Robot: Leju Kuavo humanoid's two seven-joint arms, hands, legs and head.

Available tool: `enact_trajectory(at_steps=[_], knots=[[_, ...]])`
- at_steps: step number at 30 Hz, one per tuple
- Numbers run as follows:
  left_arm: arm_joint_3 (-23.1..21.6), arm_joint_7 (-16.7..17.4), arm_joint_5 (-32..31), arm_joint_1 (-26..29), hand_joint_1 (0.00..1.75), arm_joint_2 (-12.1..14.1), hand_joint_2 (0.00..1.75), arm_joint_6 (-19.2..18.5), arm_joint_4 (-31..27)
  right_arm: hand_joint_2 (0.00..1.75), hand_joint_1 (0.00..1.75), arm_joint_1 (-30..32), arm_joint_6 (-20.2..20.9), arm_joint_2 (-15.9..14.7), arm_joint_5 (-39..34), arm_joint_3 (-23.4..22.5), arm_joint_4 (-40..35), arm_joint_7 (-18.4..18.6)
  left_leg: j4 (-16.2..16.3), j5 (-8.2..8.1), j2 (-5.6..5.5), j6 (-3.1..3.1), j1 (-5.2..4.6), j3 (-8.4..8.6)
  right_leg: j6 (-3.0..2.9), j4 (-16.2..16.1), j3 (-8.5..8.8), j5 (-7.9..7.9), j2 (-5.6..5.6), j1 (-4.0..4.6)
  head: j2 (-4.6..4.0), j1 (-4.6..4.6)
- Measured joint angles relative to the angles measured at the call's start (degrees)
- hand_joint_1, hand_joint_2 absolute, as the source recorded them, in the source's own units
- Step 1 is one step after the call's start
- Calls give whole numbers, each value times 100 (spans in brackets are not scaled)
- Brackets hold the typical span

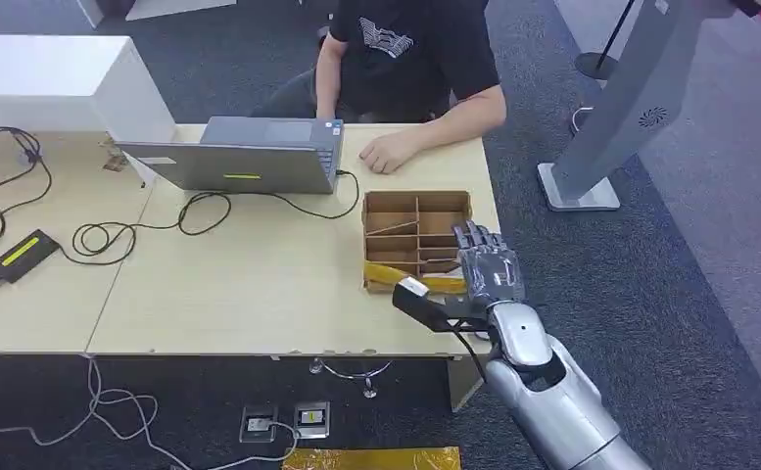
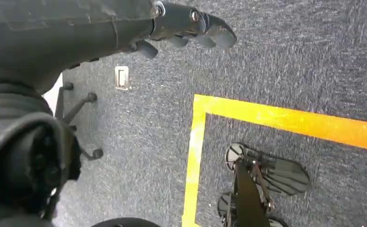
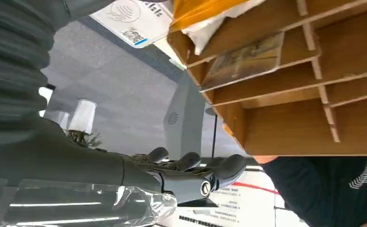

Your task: Pass the card to the sensor for recognition and then transmit it.

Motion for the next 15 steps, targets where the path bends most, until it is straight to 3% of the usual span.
enact_trajectory(at_steps=[15], knots=[[-9,0,-42,-2,0,2,0,-55,0,175,0,-199,-225,288,186,2,278,-20,0,0,0,-1,0,0,0,0,0,0,0,0,0,0]])
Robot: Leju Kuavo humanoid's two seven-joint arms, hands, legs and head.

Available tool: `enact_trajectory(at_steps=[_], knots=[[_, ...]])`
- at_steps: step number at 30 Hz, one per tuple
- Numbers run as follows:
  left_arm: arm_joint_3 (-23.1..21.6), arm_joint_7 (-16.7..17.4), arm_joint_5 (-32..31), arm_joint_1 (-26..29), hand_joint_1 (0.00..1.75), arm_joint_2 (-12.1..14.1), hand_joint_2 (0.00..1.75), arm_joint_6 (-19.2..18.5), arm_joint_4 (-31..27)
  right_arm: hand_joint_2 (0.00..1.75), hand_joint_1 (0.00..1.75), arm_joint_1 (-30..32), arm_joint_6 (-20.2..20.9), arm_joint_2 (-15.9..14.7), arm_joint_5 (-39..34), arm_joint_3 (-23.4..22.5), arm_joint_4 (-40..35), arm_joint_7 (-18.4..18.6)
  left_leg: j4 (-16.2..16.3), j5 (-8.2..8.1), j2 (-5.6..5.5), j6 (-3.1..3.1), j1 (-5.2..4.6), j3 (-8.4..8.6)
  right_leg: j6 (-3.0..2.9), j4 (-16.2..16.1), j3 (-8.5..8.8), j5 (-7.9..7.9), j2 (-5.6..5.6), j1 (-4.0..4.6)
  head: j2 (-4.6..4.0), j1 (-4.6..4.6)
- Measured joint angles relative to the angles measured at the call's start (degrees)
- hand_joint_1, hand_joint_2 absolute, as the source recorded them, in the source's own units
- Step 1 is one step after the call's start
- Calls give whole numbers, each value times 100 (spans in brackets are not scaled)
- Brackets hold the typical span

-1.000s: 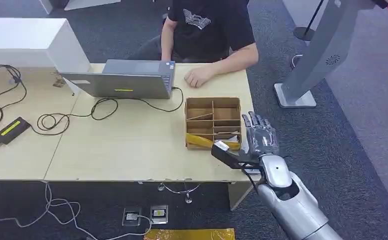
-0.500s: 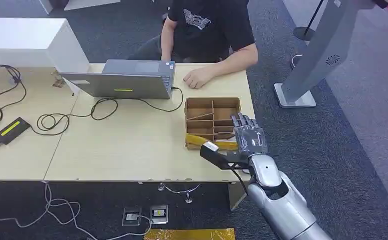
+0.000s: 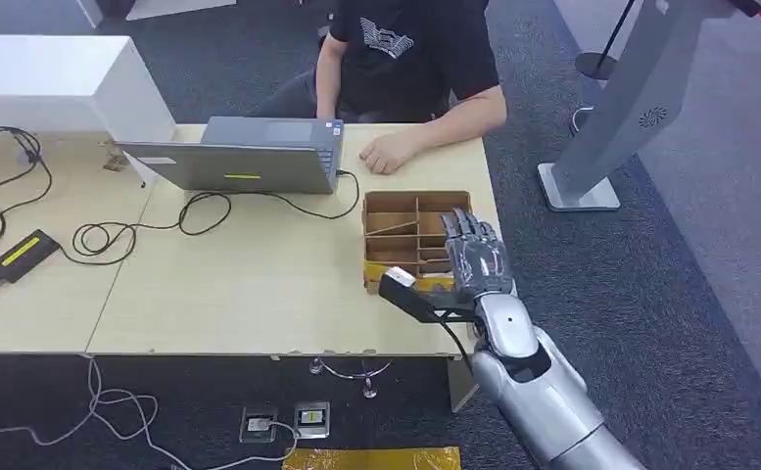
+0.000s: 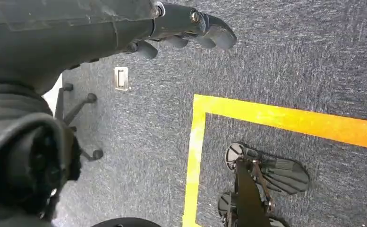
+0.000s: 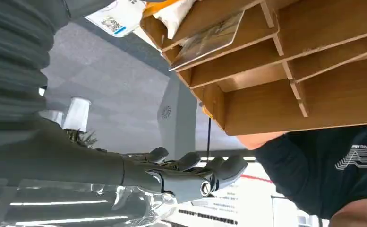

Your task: Pass the card to the sensor for recognition and then transmit it.

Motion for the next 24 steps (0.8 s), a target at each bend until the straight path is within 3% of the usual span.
enact_trajectory(at_steps=[24], knots=[[-31,-9,-61,-9,0,22,0,-164,0,175,0,-17,-177,148,496,-4,719,-20,0,0,0,0,0,0,0,0,0,0,1,0,0,0]])
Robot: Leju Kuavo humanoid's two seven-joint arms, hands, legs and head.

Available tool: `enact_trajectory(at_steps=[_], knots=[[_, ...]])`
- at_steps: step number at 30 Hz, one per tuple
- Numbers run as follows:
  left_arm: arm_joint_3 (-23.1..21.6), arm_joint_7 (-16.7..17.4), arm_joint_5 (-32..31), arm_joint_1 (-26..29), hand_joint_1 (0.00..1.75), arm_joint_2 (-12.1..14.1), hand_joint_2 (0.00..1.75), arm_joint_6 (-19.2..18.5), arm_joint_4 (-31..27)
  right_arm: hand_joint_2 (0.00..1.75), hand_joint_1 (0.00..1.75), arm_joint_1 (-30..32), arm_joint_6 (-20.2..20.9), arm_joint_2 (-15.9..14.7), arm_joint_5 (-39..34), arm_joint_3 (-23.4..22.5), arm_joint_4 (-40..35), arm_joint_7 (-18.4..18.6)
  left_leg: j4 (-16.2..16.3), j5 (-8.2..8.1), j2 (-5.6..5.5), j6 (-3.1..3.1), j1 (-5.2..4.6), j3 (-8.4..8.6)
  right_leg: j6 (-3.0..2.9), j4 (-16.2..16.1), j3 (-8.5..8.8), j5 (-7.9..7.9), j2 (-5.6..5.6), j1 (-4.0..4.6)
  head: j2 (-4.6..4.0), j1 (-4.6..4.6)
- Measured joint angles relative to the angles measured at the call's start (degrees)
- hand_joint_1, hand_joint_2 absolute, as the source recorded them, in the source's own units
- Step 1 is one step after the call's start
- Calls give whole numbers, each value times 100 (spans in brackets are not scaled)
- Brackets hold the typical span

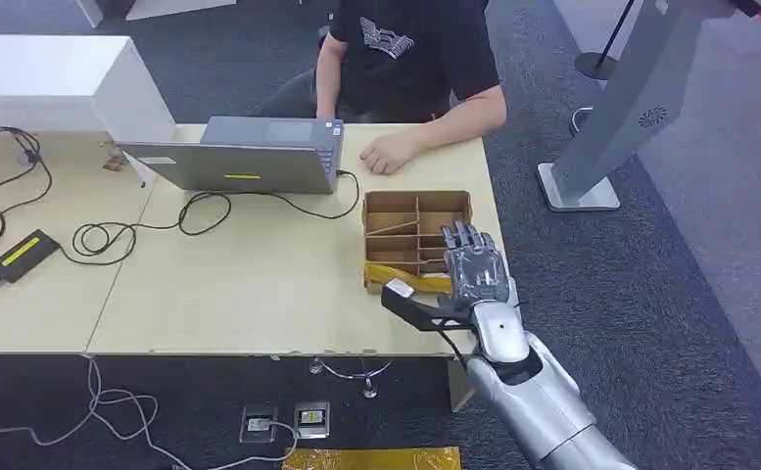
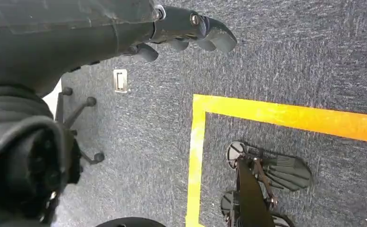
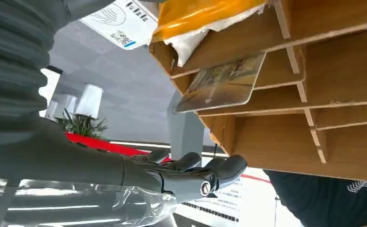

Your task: Pass the card to the sensor for recognition and then transmit it.

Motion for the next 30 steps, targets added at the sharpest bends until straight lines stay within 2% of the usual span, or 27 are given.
enact_trajectory(at_steps=[12,13,15,17,18,19,20,30], knots=[[-76,-33,-20,-11,0,11,0,-17,0,175,0,-56,-22,145,188,-7,206,-133,0,0,0,-1,0,0,0,0,0,0,0,0,0,0],[-79,-31,-20,-10,0,11,0,-17,0,175,9,-62,-22,155,192,-7,219,-133,0,0,0,-1,0,0,0,0,0,0,0,0,0,2],[-90,-37,-35,-11,0,11,0,-24,0,175,7,-69,-22,177,199,-7,238,-138,0,0,0,-1,0,0,0,0,0,0,1,0,0,0],[-101,-53,-57,-14,0,13,0,-33,0,175,84,-81,-22,182,221,-7,262,-155,0,0,0,-1,0,0,0,0,0,0,0,0,0,0],[-105,-57,-57,-14,0,13,0,-31,0,175,84,-87,-26,182,230,-7,276,-160,0,0,0,-1,0,0,0,0,0,0,0,0,0,0],[-107,-57,-59,-14,0,13,0,-37,0,175,101,-89,-33,184,234,-9,295,-164,0,0,0,-1,0,0,0,0,0,0,0,0,0,0],[-109,-57,-59,-14,0,13,0,-61,2,175,175,-89,-37,186,238,-9,306,-164,0,1,0,-1,0,0,0,0,0,0,0,0,0,0],[-116,-57,-59,-15,0,15,0,-87,2,175,175,-110,-122,190,212,-98,439,-221,0,1,0,-1,0,1,0,0,0,0,0,0,0,0]])
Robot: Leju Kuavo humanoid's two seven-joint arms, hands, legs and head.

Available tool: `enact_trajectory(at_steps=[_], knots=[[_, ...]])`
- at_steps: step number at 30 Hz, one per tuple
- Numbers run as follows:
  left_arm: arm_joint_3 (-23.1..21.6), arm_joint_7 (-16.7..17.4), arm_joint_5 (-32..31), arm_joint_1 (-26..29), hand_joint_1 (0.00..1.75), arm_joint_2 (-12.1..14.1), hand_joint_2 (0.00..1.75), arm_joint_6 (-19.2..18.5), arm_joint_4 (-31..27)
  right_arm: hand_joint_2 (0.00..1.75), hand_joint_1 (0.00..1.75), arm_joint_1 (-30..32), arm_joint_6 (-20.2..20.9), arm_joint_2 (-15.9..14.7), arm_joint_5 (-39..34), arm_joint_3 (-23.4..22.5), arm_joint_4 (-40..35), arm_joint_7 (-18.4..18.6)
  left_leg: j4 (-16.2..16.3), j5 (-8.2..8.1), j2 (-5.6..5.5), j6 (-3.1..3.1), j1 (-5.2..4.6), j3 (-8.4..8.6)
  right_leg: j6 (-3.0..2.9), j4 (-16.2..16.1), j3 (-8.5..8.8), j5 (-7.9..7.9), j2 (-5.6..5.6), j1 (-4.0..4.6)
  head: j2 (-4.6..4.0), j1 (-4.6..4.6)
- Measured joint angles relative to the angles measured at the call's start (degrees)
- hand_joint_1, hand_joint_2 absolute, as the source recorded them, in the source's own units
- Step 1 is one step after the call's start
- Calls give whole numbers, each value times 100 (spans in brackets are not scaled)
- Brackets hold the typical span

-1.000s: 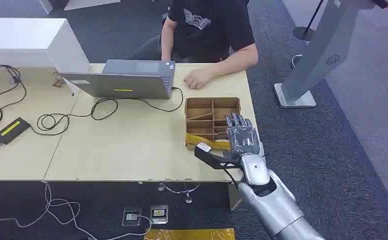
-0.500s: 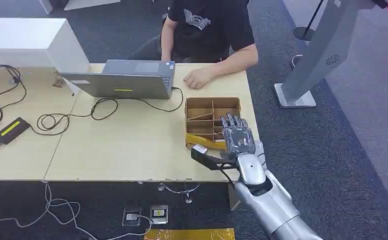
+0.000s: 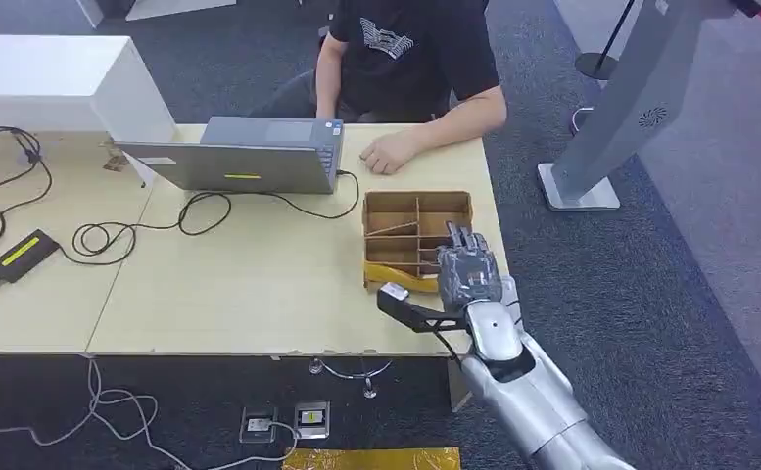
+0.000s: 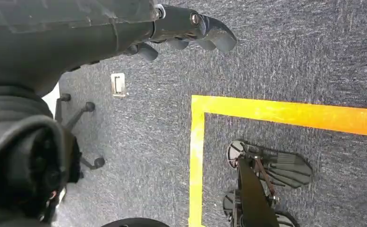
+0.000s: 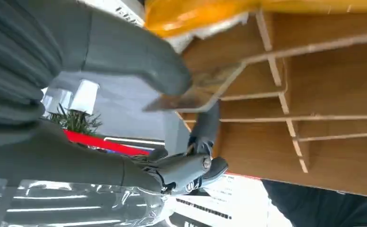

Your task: Pass the card to the sensor for recognition and then transmit it.

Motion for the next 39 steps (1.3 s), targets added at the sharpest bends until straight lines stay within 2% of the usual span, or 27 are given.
enact_trajectory(at_steps=[7,24,30,39], knots=[[-24,-2,0,-1,0,0,0,-2,0,175,175,-21,-4,0,9,-68,87,-15,0,0,0,0,0,0,0,0,0,0,0,0,0,0],[-105,-44,7,0,0,7,0,2,0,175,175,-134,-179,-7,-72,-225,134,-319,1,1,0,-2,0,0,-1,0,0,1,1,0,0,0],[-116,-101,22,3,0,7,0,2,0,175,175,-270,-479,-175,138,-407,-726,-496,2,2,0,-2,0,1,-1,0,0,1,0,0,0,2],[-138,-199,-26,3,0,7,0,-11,0,175,175,-377,-547,-361,124,-852,-2183,-748,1,2,1,-2,0,2,-1,0,0,1,3,0,0,0]])
